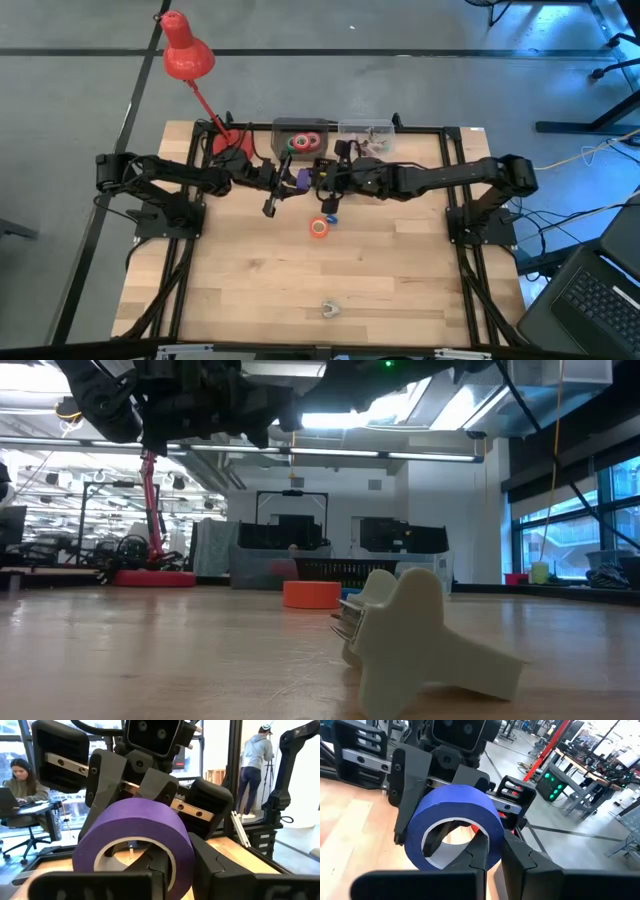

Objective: Pick and place Stapler, Stapler remover, tape
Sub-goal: Put the blue tape into the black transparent bin

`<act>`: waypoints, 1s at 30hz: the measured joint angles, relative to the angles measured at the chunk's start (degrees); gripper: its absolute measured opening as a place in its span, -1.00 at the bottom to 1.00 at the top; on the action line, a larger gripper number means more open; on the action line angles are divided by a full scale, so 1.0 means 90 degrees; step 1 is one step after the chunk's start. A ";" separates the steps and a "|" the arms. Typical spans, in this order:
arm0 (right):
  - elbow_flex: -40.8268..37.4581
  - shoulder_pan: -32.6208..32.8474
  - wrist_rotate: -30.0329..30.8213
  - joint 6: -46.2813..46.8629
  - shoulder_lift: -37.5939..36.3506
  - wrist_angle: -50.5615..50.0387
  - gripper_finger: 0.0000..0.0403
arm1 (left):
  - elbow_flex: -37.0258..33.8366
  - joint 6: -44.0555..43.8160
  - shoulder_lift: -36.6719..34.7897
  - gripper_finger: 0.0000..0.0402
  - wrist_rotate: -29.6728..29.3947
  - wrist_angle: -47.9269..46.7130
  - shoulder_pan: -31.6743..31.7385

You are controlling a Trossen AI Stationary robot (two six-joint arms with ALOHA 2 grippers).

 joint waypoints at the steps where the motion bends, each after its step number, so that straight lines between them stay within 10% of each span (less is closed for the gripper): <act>1: 0.0000 0.0000 -0.0015 0.0005 -0.0020 -0.0009 -0.86 | 0.0012 0.0000 0.0001 -0.82 0.0038 -0.0001 0.0020; 8: 0.0002 0.0015 -0.0098 0.0026 -0.0038 -0.0030 -0.80 | 0.0014 -0.0003 -0.0001 -0.82 0.0146 -0.0041 0.0065; 19: 0.0005 0.0355 0.0758 0.1134 -0.1135 -0.2239 0.25 | -0.0014 -0.0008 -0.0089 -0.82 0.0346 -0.0378 0.0475; 30: 0.0010 0.0444 0.1305 0.2716 -0.1726 -0.4937 0.28 | 0.3005 0.2364 0.0439 -0.82 -0.2184 -0.7195 0.1636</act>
